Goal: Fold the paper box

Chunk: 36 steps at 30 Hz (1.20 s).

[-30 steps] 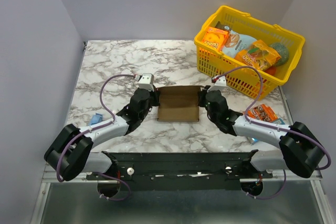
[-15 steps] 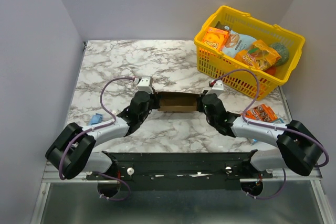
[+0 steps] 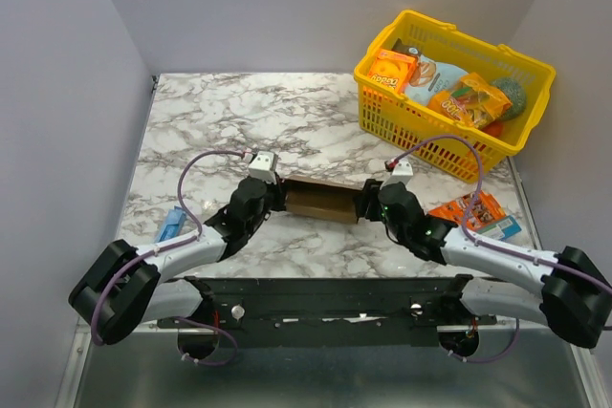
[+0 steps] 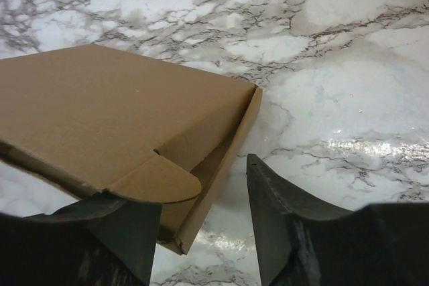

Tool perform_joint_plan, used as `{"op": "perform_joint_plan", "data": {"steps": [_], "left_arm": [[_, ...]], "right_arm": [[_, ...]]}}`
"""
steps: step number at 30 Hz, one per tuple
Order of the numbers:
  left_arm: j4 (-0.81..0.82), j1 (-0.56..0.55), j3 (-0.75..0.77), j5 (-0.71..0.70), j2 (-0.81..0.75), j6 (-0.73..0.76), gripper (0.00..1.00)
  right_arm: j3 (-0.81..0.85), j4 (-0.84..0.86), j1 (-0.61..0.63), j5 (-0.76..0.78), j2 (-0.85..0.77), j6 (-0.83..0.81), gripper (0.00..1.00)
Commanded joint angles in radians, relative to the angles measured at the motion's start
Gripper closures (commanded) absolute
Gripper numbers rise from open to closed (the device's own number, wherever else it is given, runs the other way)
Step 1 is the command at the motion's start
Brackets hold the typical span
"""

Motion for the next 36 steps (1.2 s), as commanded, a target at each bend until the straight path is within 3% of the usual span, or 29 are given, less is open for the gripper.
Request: {"op": "perform_joint_plan", "data": {"steps": [1,7,11,19,28,30,31,34,36], "left_arm": [[-0.132,-0.01,-0.053,0.009,-0.006,0.058,1.0],[-0.092,-0.027,-0.064,0.0,0.04,0.063,1.0],[-0.073,-0.055,-0.059,-0.02,0.062,0.077,1.0],[-0.036,-0.113,-0.068,-0.083,0.119,0.071,1.0],[-0.028,-0.176,-0.067,-0.134,0.154,0.069,1.0],[-0.049,-0.181,-0.059,-0.134,0.151,0.065,0.86],[-0.056,-0.182,-0.059,-0.128,0.145,0.063,0.66],[-0.075,-0.194,-0.061,-0.114,0.12,0.06,0.4],[-0.117,-0.201,-0.057,-0.088,0.102,0.061,0.33]], "right_arm": [[-0.043,-0.079,0.024,-0.069,-0.151,-0.049,0.39],[-0.158,-0.085,0.038,-0.217,-0.438,-0.155,0.41],[-0.129,-0.096,0.038,-0.253,-0.515,-0.209,0.43],[0.141,-0.112,0.038,-0.284,-0.243,-0.173,0.52],[0.222,-0.024,0.04,-0.28,0.078,-0.126,0.58],[0.199,-0.013,0.038,-0.287,0.094,-0.089,0.58],[0.173,-0.01,0.04,-0.281,0.101,-0.075,0.58],[0.139,0.0,0.04,-0.264,0.132,-0.04,0.59],[0.13,0.004,0.038,-0.26,0.169,-0.028,0.59]]}}
